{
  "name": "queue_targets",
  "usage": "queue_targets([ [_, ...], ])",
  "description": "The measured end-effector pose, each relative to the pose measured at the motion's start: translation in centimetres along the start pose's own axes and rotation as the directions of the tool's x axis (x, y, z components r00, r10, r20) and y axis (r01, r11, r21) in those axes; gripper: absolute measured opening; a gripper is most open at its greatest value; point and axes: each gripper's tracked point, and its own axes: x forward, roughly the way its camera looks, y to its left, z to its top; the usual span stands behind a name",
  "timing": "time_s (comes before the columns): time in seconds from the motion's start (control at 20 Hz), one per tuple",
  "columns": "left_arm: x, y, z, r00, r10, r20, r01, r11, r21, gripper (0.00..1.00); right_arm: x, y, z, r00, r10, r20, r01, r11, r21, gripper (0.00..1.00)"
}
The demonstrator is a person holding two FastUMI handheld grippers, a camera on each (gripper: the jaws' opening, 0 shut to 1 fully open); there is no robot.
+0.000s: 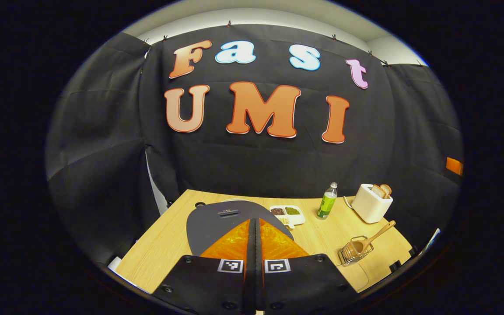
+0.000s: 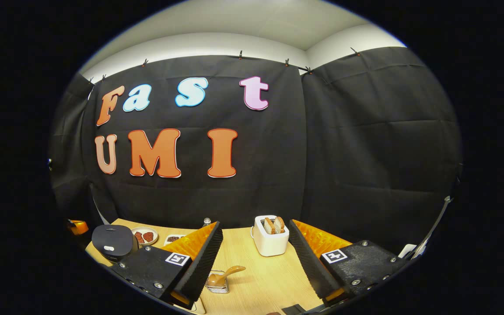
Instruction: Close the left gripper, press the button to open the rice cooker; take a wooden spoon from the chopstick holder with the right hand, scoop a spoonful of rice and pour it into the rice cooker, then put the wooden spoon back into the chopstick holder.
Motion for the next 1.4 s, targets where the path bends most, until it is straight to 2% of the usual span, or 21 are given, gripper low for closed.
queue_targets([
  [0.05, 0.8, -0.4, -1.1, 1.0, -0.009, -0.023, 0.009, 1.0, 0.004, 0.07, 0.0, -0.4, -0.2, 1.0, -0.008, -0.01, 0.008, 1.0, 0.002, 0.94],
  [0.1, 1.6, -0.8, -2.2, 0.999, -0.015, -0.043, 0.015, 1.0, -0.003, 0.04, 0.1, -0.7, -0.5, 1.0, -0.018, -0.018, 0.018, 1.0, 0.003, 0.94],
  [0.35, 4.6, -0.6, -6.4, 0.991, -0.011, -0.132, 0.009, 1.0, -0.011, 0.04, -0.2, -2.7, -0.8, 0.997, -0.069, -0.027, 0.069, 0.998, -0.014, 0.94],
  [0.4, 4.9, -0.4, -7.1, 0.988, -0.009, -0.153, 0.007, 1.0, -0.012, 0.01, -0.3, -2.8, -0.9, 0.997, -0.075, -0.03, 0.075, 0.997, -0.015, 0.94],
  [0.5, 5.3, -0.8, -8.2, 0.983, -0.012, -0.183, 0.008, 1.0, -0.023, 0.04, -0.1, -3.1, -1.1, 0.996, -0.081, -0.036, 0.08, 0.997, -0.014, 0.94],
  [0.55, 5.4, -0.9, -8.6, 0.983, -0.01, -0.182, 0.007, 1.0, -0.014, 0.0, -0.1, -3.2, -1.3, 0.996, -0.082, -0.042, 0.082, 0.997, -0.016, 0.94],
  [0.65, 5.6, -1.1, -8.7, 0.985, -0.005, -0.172, 0.006, 1.0, 0.01, 0.04, -0.1, -3.4, -1.7, 0.995, -0.089, -0.055, 0.088, 0.996, -0.018, 0.94],
  [0.75, 5.5, -1.0, -9.0, 0.984, -0.001, -0.179, 0.003, 1.0, 0.007, 0.01, 0.3, -3.2, -1.8, 0.995, -0.085, -0.061, 0.084, 0.996, -0.01, 0.94],
  [0.8, 5.4, -1.0, -9.2, 0.984, 0.003, -0.179, -0.004, 1.0, -0.004, 0.04, 0.2, -3.1, -1.9, 0.995, -0.082, -0.06, 0.082, 0.997, -0.007, 0.94],
  [0.95, 5.1, -1.3, -10.3, 0.982, 0.026, -0.185, -0.024, 1.0, 0.009, 0.05, 0.5, -3.1, -2.5, 0.994, -0.081, -0.071, 0.08, 0.997, -0.016, 0.94],
  [1.0, 5.2, -1.2, -9.4, 0.987, 0.033, -0.155, -0.028, 0.999, 0.036, 0.02, 0.4, -3.1, -2.6, 0.994, -0.078, -0.075, 0.077, 0.997, -0.015, 0.94],
  [1.05, 5.1, -1.4, -9.8, 0.986, 0.04, -0.163, -0.03, 0.998, 0.06, 0.05, 0.5, -2.9, -2.7, 0.995, -0.073, -0.074, 0.073, 0.997, -0.011, 0.94],
  [1.15, 5.2, -1.4, -9.1, 0.989, 0.039, -0.144, -0.028, 0.997, 0.078, 0.05, 0.5, -2.7, -2.5, 0.996, -0.065, -0.068, 0.065, 0.998, -0.001, 0.94],
  [1.3, 4.6, -1.1, -7.1, 0.988, 0.019, -0.156, -0.019, 1.0, 0.003, 0.0, 0.6, -2.5, -2.2, 0.997, -0.05, -0.051, 0.051, 0.999, 0.019, 0.94],
  [1.4, 4.0, -0.7, -2.9, 0.998, 0.024, -0.065, -0.026, 0.999, -0.031, 0.05, 0.7, -2.4, -2.2, 0.998, -0.044, -0.04, 0.045, 0.998, 0.034, 0.94],
])
